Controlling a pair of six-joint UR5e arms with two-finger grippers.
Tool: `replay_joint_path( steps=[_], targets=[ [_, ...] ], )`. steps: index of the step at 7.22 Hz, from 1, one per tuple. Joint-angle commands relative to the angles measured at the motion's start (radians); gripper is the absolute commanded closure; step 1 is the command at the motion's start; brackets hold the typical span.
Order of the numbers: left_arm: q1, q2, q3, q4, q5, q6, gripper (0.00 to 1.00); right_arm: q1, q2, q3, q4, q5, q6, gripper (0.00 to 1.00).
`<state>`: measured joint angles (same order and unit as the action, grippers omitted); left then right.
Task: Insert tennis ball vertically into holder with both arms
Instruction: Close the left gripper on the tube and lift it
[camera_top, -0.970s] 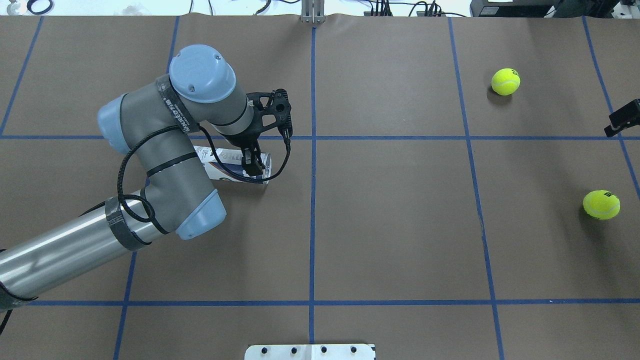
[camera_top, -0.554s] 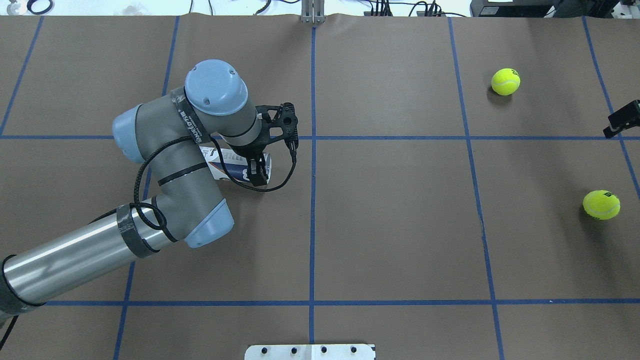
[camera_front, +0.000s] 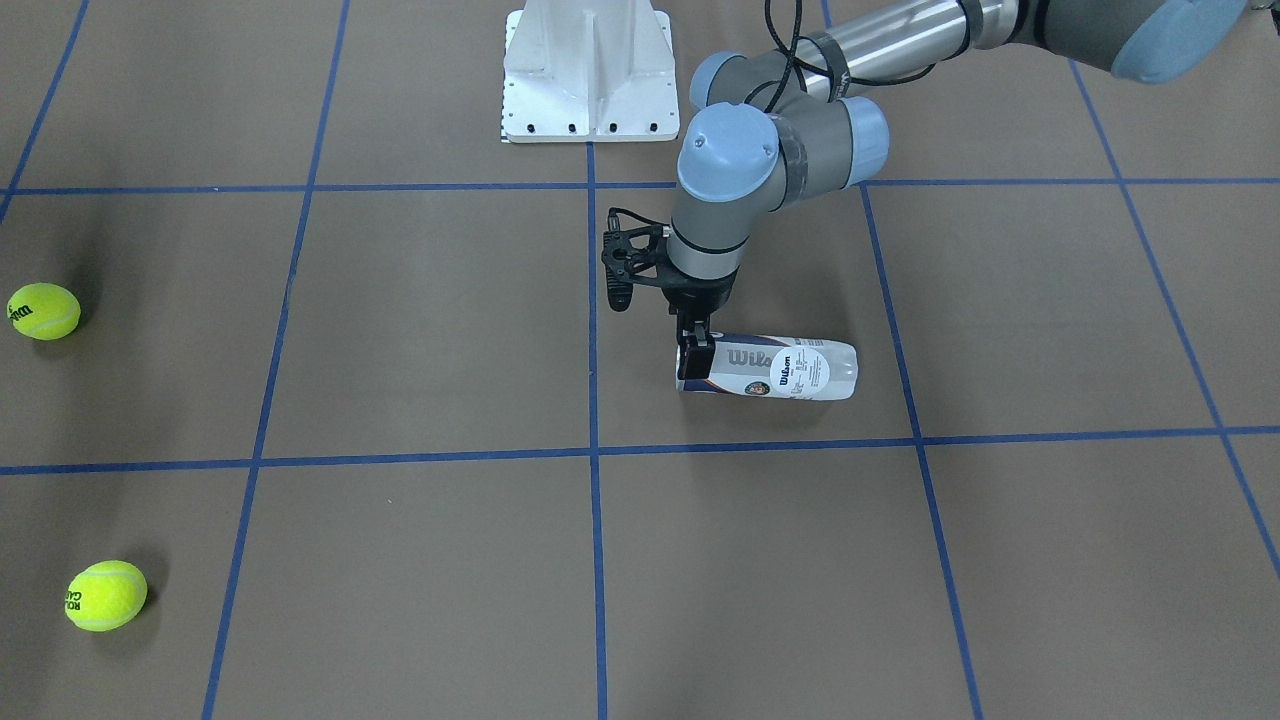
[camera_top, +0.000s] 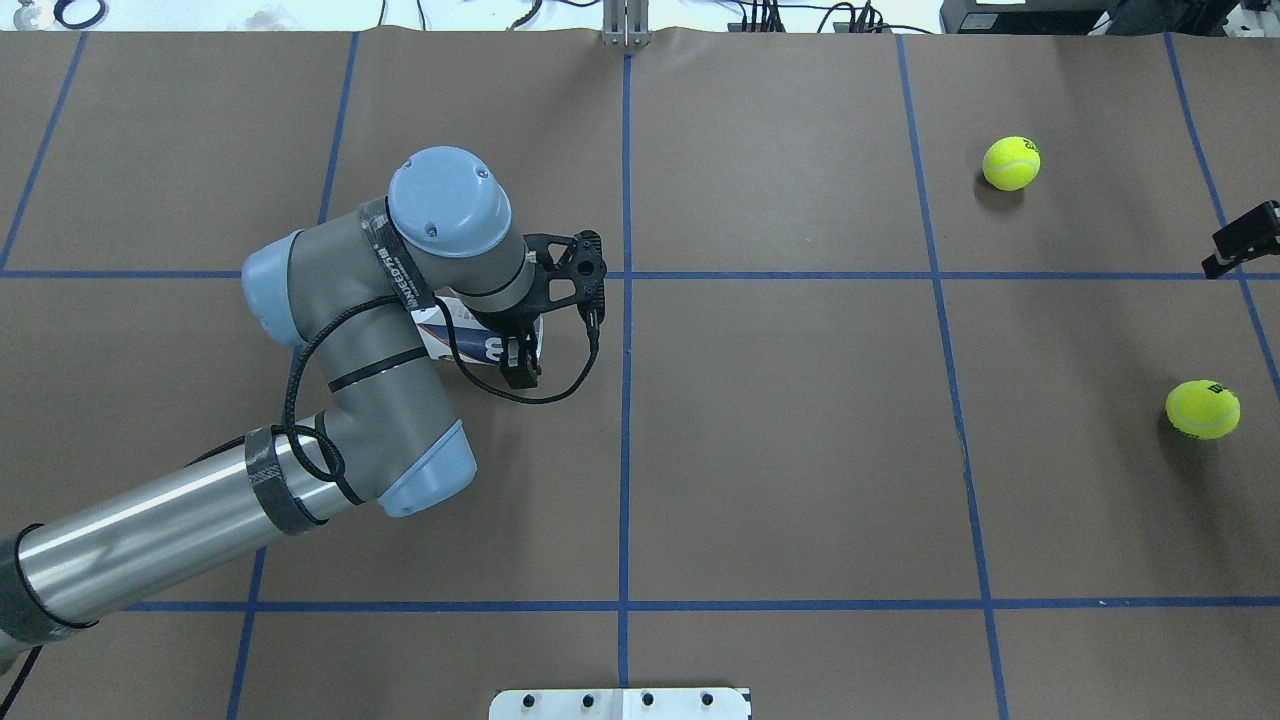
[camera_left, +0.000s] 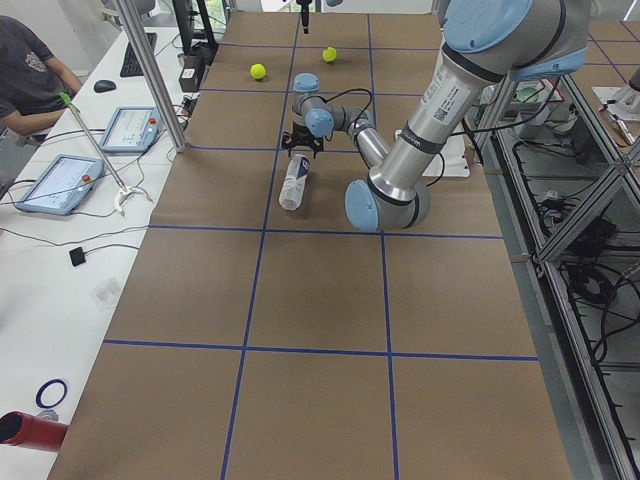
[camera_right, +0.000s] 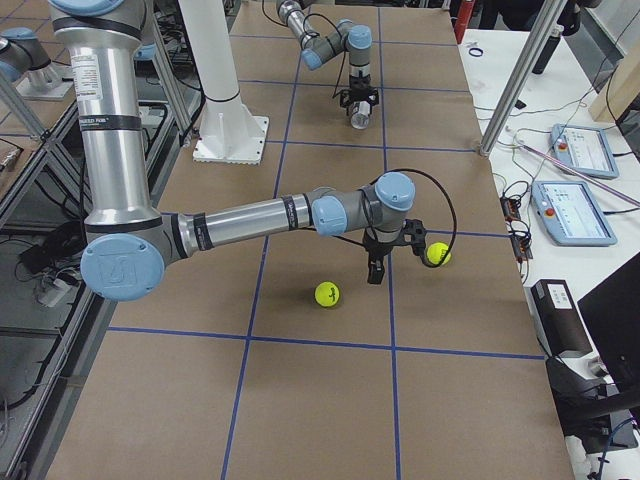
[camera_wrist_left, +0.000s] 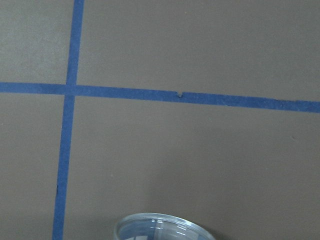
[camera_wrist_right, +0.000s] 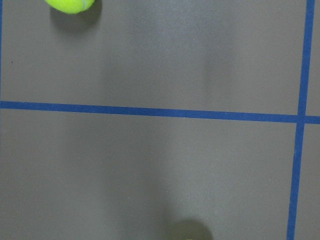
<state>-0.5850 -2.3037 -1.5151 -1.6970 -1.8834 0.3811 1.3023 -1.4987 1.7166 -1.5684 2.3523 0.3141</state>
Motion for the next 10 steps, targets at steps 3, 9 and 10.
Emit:
replay_joint_path(
  steps=[3, 9, 10],
  targets=[
    [0.005, -0.02, 0.03, -0.009, 0.052, 0.055, 0.03, 0.0, -0.002, -0.008, -0.001, 0.001, 0.013, 0.01],
    [0.014, -0.025, 0.07, -0.01, 0.053, 0.055, 0.12, 0.002, 0.0, -0.008, 0.001, 0.001, 0.013, 0.01],
    [0.014, -0.025, 0.072, -0.01, 0.053, 0.051, 0.27, 0.0, 0.0, -0.009, 0.001, -0.001, 0.013, 0.01]
  ],
)
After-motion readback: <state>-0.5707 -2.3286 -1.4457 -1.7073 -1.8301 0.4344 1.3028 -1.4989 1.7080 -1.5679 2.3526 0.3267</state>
